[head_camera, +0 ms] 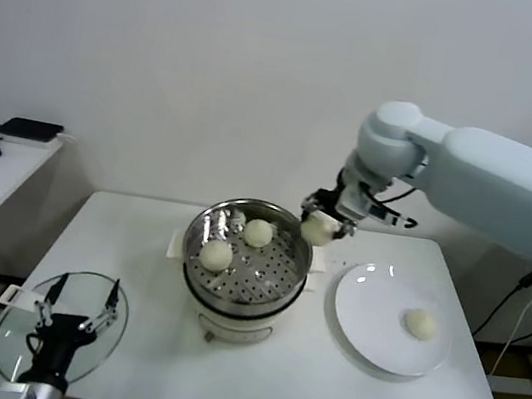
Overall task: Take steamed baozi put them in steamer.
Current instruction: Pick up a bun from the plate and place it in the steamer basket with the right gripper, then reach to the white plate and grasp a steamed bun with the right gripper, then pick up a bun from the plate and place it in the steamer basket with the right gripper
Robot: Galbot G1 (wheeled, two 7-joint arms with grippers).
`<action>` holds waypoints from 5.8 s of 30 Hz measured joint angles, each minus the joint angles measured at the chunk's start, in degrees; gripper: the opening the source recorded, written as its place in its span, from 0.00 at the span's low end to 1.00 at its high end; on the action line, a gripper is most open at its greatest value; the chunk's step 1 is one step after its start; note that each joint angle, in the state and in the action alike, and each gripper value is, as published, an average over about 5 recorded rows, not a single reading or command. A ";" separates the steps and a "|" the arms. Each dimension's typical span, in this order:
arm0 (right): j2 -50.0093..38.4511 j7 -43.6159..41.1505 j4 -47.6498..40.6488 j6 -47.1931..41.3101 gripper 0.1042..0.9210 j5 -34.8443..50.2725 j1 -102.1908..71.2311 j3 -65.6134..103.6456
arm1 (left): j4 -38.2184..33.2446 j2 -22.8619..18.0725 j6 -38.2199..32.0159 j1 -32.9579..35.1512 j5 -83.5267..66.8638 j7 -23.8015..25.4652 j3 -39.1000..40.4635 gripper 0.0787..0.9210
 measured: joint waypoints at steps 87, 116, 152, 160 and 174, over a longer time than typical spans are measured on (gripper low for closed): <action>0.98 1.71 -12.15 -11.01 0.88 19.77 3.23 -11.43 | 0.43 0.28 0.96 -2.13 0.92 0.51 1.29 0.88; -19.73 4.44 -23.55 -23.11 0.88 10.66 -23.04 3.01 | 1.73 1.26 -1.51 -2.29 0.17 2.53 1.82 0.88; -12.80 5.76 -37.57 -18.16 0.88 -0.53 -40.62 20.17 | 2.64 0.34 -1.56 -2.05 1.76 2.49 2.01 0.88; -12.12 5.77 -38.44 -17.90 0.83 -1.22 -41.47 21.42 | 2.64 0.26 -1.58 -2.01 1.81 2.42 2.00 0.88; -12.50 5.50 -38.29 -18.05 0.70 -0.50 -41.05 21.44 | 2.66 0.23 -1.55 -2.04 1.85 2.37 1.91 0.88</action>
